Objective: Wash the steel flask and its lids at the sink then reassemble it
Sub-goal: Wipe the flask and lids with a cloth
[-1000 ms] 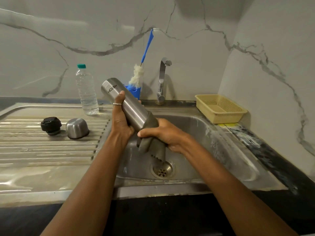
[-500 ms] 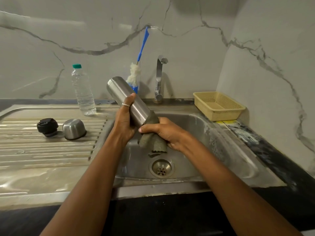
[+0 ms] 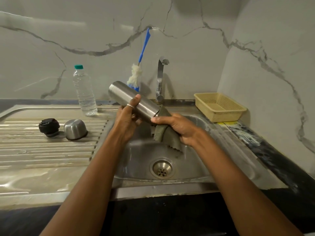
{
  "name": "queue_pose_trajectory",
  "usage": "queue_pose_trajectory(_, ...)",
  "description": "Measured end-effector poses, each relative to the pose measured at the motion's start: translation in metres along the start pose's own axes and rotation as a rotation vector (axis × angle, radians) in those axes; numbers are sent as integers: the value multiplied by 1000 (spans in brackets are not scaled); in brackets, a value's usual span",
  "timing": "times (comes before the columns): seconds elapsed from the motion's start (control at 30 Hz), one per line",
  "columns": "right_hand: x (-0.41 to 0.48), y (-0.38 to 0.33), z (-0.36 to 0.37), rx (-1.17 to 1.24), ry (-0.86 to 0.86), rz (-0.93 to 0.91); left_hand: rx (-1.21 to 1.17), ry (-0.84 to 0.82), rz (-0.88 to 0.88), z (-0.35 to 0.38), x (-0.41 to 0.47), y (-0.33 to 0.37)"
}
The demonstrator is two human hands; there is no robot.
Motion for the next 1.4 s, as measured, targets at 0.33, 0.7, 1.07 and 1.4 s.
queue_pose_trajectory(0.33,0,-18,-71,116,459,-75,-18,135,31,-43,0,19)
queue_pose_trajectory(0.7,22,5,-84,445,571,-62,1197,-510,16,27,-41,-47)
queue_pose_trajectory(1.07,21,-5,-79,344,712,-206,1528,-283,607,46,-46,-32)
queue_pose_trajectory(1.4,21,-7,-18,87,380,-203,807,-283,165,43,-48,-29)
Point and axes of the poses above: each hand's wrist, its own x-axis towards the middle knuckle, its own z-axis out of the palm, y = z × x, the point moved 8 cm from there along x, towards the middle knuckle, and after that the axes turned 7 degrees about y, right-handed, at the moved point
